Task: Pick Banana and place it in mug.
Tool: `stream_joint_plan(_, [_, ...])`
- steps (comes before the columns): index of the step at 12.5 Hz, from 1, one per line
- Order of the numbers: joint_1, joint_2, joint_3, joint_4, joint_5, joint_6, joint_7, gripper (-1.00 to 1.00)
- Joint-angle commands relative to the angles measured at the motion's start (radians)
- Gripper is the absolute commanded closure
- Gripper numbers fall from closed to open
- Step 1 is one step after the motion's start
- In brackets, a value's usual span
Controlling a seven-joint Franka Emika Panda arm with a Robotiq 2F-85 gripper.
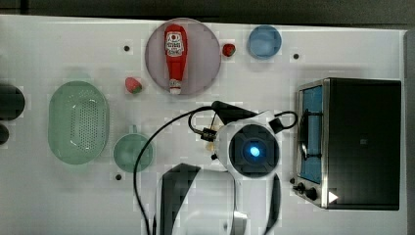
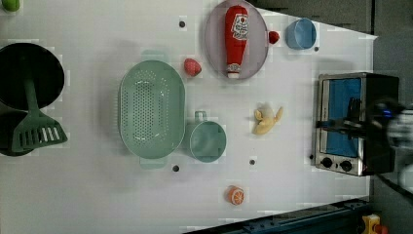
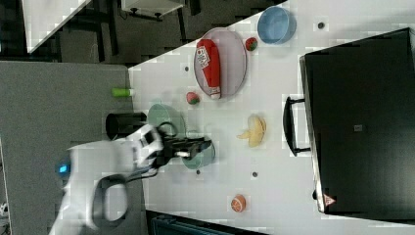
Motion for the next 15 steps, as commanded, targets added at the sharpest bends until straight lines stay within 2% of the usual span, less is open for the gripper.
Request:
stream_joint_plan(1, [0.010,-0.071,0.030,0.062,-0.019,-0.166,0.015,0.46])
stream_joint_plan(3, [0.017,-0.106,0.075,0.085,-0.019,-0.221,0.045,0.45])
stream_joint_plan(6, [0.037,-0.116,0.188,0.099,-0.018,-0.223,0.223,0.45])
stream_joint_plan(9, [0.054,-0.111,0.313,0.099,0.043,-0.221,0.431,0.46])
stream_joint_plan(11, [0.057,-0.093,0.392,0.098,0.101,-0.220,0.543,0.45])
stream_joint_plan(15, [0.058,0.000,0.513,0.094,0.117,-0.163,0.764,0.45])
